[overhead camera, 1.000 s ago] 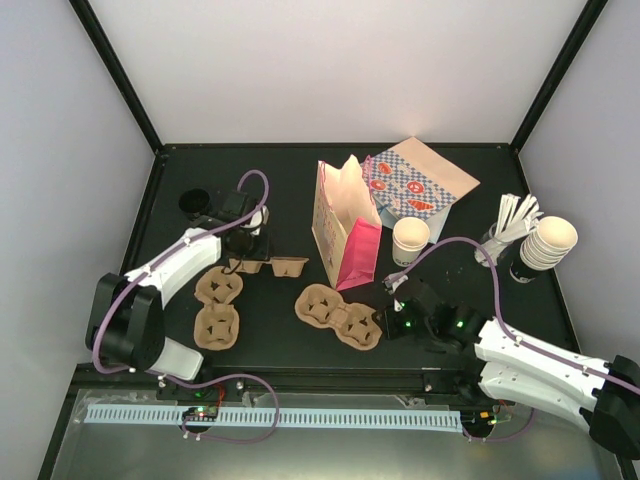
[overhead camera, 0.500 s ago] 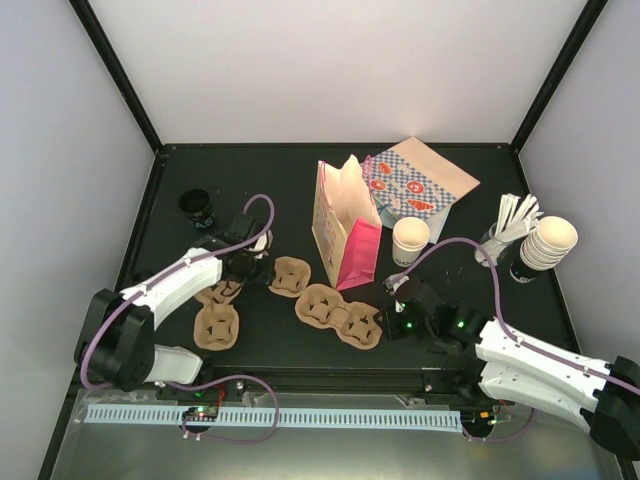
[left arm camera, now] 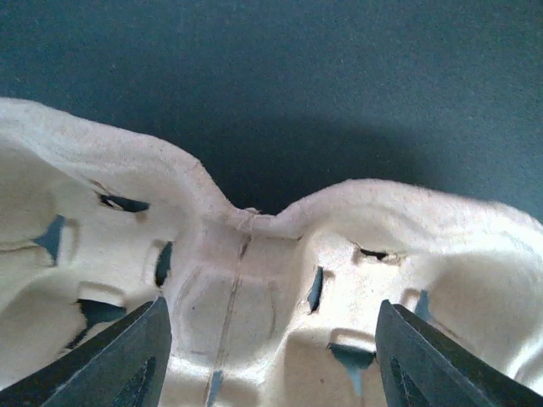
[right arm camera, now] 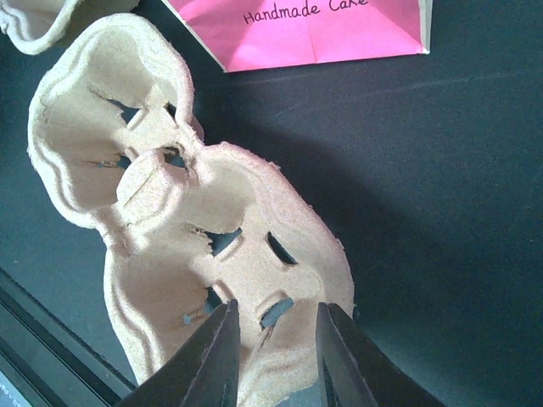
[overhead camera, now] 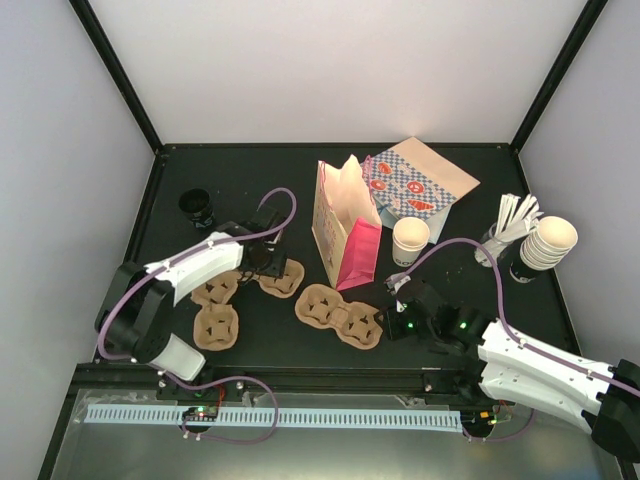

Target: Pack the takeout coffee

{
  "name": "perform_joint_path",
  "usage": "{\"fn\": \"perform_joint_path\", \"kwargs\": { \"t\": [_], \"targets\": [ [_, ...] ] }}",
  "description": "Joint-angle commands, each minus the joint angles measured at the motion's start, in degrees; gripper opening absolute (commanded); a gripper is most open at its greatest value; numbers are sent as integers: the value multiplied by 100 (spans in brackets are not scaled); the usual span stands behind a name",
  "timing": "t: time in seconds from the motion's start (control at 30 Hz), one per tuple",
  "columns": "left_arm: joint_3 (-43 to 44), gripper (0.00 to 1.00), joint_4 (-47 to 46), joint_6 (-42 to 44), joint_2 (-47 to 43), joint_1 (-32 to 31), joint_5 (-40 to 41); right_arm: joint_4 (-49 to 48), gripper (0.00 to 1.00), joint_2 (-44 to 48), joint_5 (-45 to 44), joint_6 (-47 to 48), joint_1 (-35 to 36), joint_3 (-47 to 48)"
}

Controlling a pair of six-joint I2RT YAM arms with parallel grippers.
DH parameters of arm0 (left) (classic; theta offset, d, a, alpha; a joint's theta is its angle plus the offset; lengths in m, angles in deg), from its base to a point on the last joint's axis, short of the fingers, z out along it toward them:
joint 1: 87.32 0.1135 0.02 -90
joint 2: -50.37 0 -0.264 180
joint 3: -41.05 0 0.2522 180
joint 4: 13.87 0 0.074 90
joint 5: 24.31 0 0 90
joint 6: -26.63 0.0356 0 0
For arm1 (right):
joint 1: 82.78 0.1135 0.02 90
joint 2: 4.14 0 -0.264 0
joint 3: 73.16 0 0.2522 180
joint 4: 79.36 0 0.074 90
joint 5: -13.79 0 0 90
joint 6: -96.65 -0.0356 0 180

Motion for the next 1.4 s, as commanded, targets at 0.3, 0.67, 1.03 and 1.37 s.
{"fn": "perform_joint_path", "kwargs": {
  "t": [0.3,0.67,1.03,1.37],
  "targets": [
    [606,76,506,25,597,-127,855,-2,29,50,-90,56,-25,97],
    [518,81,320,232,864,271,456,31,29,0,-88,109,-26,166],
    [649,47,410,211,1049,679,455,40,29,-43,-82,162,-24,215],
    [808,46,247,65,1133,1249,1117,202,29,62,35,179,-24,263]
  ]
}}
